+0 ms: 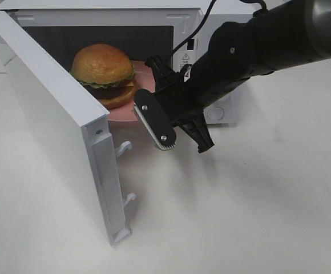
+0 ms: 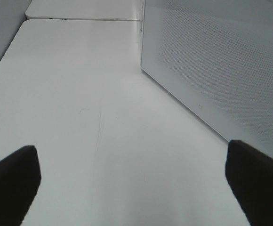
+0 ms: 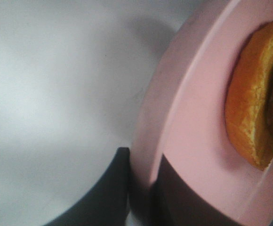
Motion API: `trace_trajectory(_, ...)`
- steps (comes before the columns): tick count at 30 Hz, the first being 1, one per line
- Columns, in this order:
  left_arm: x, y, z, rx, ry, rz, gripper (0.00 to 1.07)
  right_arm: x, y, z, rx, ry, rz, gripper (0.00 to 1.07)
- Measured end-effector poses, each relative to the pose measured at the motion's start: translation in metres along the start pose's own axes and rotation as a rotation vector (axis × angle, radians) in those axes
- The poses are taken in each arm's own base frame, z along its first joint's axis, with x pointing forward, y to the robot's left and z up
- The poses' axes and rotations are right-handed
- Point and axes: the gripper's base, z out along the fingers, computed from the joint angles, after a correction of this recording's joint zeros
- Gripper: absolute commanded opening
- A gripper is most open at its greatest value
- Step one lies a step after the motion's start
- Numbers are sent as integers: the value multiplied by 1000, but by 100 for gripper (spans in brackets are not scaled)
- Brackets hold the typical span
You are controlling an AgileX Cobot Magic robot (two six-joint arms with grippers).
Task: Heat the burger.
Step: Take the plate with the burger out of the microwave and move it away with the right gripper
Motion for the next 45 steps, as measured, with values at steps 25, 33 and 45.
trace_trajectory(25, 0, 0, 0, 0, 0, 0, 100, 0, 63, -64, 44, 18, 15, 0)
trace_trajectory(33, 0, 0, 0, 0, 0, 0, 100, -1, 83, -87, 57, 15, 66, 0)
trace_trajectory(45, 0, 0, 0, 0, 0, 0, 100, -2, 104, -120, 95, 12, 112, 0)
